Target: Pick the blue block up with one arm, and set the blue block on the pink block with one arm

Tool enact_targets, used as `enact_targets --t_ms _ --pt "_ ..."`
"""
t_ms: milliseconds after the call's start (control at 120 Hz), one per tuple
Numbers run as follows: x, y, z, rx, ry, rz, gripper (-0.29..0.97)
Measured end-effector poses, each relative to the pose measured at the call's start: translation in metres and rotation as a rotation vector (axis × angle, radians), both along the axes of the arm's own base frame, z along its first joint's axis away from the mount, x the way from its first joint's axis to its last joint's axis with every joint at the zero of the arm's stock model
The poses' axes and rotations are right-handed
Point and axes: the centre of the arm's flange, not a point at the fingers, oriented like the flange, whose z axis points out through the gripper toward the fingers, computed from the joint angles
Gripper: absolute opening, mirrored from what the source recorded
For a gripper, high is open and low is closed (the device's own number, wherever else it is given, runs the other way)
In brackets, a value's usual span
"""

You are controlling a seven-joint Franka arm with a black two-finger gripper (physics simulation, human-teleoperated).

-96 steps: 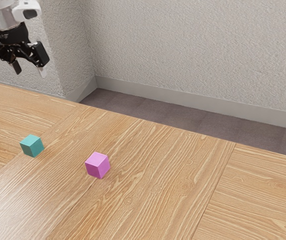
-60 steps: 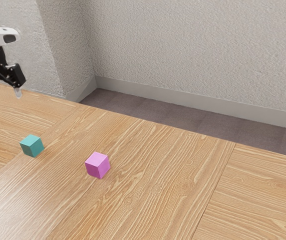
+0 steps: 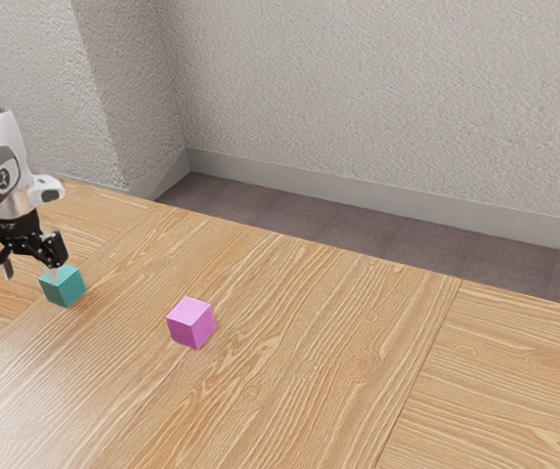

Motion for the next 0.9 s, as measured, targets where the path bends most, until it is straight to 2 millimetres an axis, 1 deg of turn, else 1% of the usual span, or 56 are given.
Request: enact_targets --t_ms 83,150,250,292,383,600,708,900 --pt "-0.003 0.021 -0.013 0.009 -0.028 0.001 0.68" --pt "-0.001 0.028 -0.017 0.020 -0.051 -0.016 0.68" --pt "0.015 0.040 -0.038 0.028 -0.072 -0.064 0.68" --pt "0.020 0.043 -0.044 0.032 -0.086 -0.085 0.68" --pt "0.026 0.046 -0.051 0.034 -0.117 -0.123 0.68" --pt "0.034 0.049 -0.050 0.054 -0.191 -0.189 0.68" --pt "0.039 0.051 -0.061 0.052 -0.198 -0.215 0.68" --pt "0.040 0.052 -0.071 0.042 -0.207 -0.244 0.68"
